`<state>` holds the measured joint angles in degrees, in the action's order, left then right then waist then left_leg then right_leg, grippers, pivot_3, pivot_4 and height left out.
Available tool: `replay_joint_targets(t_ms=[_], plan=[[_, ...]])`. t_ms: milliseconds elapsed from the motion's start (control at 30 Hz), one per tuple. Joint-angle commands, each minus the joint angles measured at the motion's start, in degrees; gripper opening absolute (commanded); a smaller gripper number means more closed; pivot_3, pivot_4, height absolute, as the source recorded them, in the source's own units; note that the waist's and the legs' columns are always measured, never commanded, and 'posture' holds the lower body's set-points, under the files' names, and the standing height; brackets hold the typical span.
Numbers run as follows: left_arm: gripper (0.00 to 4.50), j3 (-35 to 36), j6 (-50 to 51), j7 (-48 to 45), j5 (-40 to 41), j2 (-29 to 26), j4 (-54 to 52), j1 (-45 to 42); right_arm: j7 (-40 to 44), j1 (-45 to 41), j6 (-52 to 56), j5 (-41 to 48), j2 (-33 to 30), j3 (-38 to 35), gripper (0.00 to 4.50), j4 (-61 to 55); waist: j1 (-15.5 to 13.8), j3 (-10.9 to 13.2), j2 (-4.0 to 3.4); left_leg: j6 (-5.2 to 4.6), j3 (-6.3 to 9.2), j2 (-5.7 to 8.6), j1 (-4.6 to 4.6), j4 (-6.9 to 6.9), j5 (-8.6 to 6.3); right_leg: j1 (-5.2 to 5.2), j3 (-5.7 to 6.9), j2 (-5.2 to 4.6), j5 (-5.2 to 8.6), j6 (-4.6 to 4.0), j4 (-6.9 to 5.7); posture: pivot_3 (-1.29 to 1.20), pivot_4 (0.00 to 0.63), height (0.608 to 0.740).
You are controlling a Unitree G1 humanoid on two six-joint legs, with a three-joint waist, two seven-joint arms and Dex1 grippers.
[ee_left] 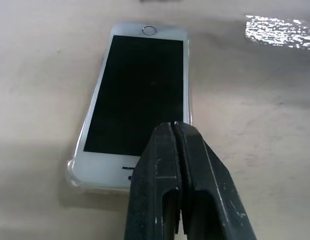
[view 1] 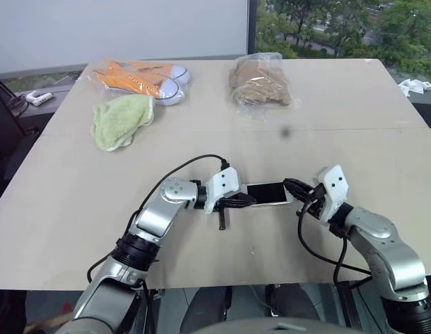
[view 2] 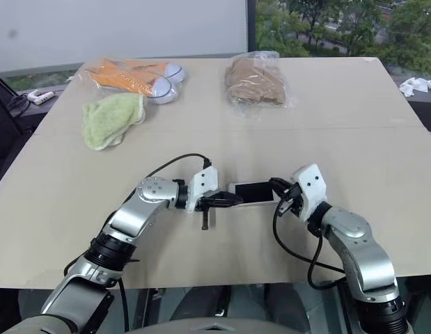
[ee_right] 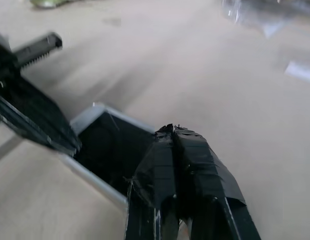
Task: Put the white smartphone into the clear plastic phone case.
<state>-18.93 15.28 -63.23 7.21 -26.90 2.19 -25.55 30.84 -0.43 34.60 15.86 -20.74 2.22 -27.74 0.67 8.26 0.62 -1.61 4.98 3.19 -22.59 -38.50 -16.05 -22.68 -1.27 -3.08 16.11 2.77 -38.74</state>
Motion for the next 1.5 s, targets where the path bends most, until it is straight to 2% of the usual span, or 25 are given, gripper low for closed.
replay_joint_targets(t_ms=[33,267,500,800,1200,1500], plan=[[0.07,-0.6,-1.1,0.7,-1.2,0.1,1.1,-0.3,-0.6,0.3,-0.5,-0.6,-0.6,1.2,0.0,-0.3,0.0,0.0,0.0,0.0,0.0,0.0,0.0,0.0,0.0,0.0,0.0,0.0,0.0,0.0,0.0,0.0,0.15,0.74],[0.07,-0.5,-1.5,0.7,-1.2,0.1,1.5,-0.1,-1.7,-0.1,3.5,0.0,-0.9,2.4,0.0,2.5,0.1,0.0,0.03,0.0,-0.01,0.0,0.12,0.0,0.0,0.11,-0.01,0.0,0.0,0.0,-0.01,0.0,0.15,0.74],[0.07,-0.3,-1.4,0.9,-1.1,-0.5,0.9,0.6,-5.4,-1.3,6.0,2.2,2.9,-0.2,0.0,4.9,0.1,0.0,0.06,-0.02,-0.02,-0.02,0.69,0.11,-0.01,0.59,-0.05,0.0,0.01,0.0,0.05,0.0,0.15,0.74],[0.07,-0.3,-1.2,0.9,-1.0,-0.8,0.5,1.2,-5.9,-1.6,3.3,0.6,1.0,0.1,0.0,6.6,0.0,-0.1,0.06,-0.22,0.05,-0.02,0.89,0.12,-0.13,0.89,0.03,-0.01,0.01,0.0,0.16,0.0,0.15,0.74],[0.07,-0.3,-1.1,1.1,-0.9,-0.7,0.3,1.4,-6.0,-2.7,-6.7,-4.0,-1.3,2.5,0.0,11.2,-0.1,-0.1,0.06,-0.2,0.09,0.0,0.9,0.11,-0.12,0.94,0.09,-0.02,0.01,0.0,0.21,0.0,0.15,0.74],[0.07,-0.5,-1.2,1.2,-1.0,-0.6,0.2,1.9,-4.3,-0.3,-4.1,-1.9,-2.3,2.2,0.0,8.5,-0.1,-0.1,0.06,-0.19,0.14,-0.01,0.87,0.14,-0.12,0.94,0.14,-0.03,0.01,0.0,0.27,0.0,0.15,0.74]])
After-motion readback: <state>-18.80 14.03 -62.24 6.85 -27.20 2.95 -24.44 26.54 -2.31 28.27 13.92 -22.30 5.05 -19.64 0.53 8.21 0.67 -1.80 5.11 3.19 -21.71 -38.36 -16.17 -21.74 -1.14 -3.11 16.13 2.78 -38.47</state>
